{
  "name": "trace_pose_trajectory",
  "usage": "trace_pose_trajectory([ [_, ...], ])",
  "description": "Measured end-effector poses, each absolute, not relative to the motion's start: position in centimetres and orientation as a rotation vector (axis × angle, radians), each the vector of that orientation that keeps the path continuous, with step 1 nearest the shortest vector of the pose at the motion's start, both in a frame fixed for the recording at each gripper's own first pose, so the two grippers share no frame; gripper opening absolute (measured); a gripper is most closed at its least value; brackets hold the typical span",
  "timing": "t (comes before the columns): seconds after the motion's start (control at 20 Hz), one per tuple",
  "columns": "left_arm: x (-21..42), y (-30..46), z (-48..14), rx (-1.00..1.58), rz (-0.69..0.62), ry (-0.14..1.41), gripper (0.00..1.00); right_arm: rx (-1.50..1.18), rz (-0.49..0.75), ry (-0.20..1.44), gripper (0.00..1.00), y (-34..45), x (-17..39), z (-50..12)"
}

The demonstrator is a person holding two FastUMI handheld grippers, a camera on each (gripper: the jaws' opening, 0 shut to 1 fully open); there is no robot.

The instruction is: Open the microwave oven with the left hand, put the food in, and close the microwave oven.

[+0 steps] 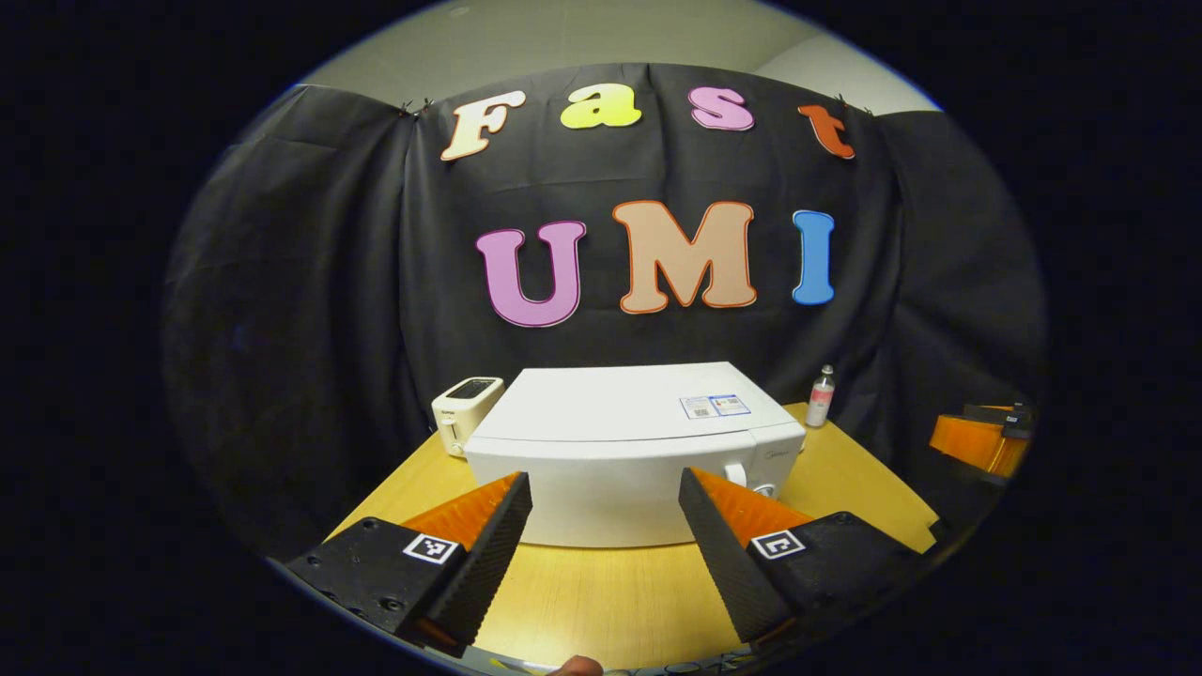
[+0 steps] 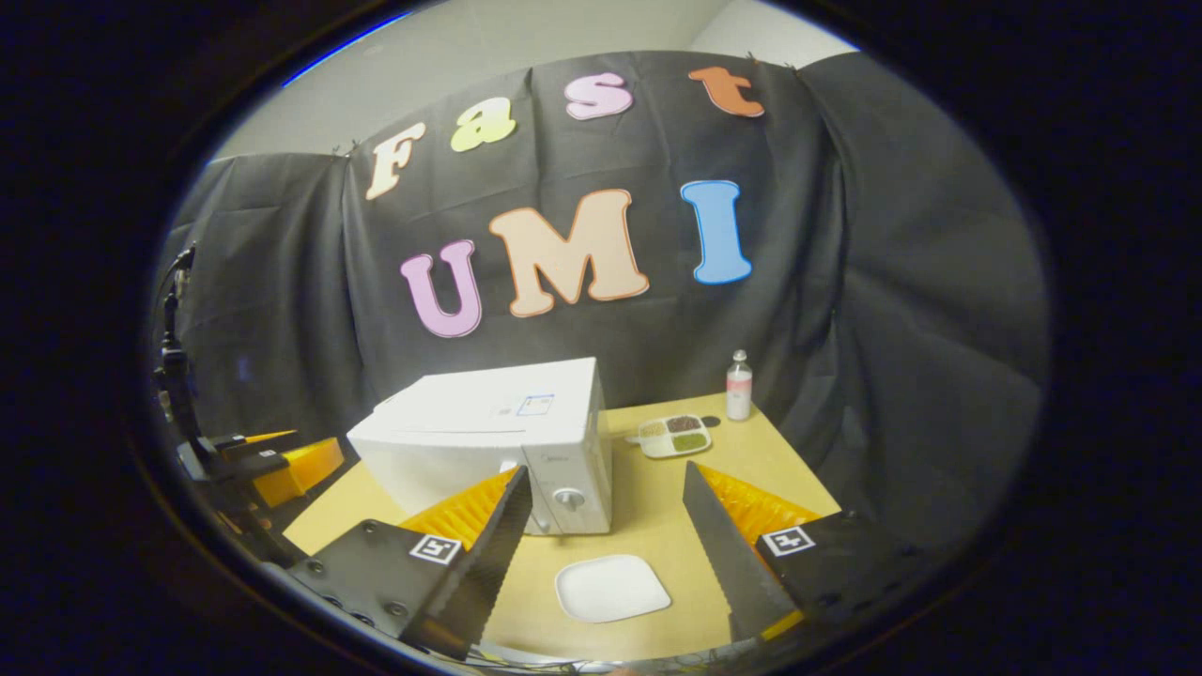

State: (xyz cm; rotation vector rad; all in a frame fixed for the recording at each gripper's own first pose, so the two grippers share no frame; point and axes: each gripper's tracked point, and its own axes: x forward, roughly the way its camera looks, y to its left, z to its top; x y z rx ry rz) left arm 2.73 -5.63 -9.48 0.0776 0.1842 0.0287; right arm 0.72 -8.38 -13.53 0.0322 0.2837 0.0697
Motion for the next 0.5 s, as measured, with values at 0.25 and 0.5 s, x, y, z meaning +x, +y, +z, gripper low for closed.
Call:
trace_pose_trajectory([
  [0.25,2.9,-5.3,-8.3,0.044,0.026,0.165,0.97,0.023,0.061,0.248,0.91,-8.6,1.2,-11.9],
  [0.5,3.2,-5.6,-7.9,0.047,0.006,0.154,0.97,0.035,0.048,0.248,0.92,-8.9,1.1,-11.7],
])
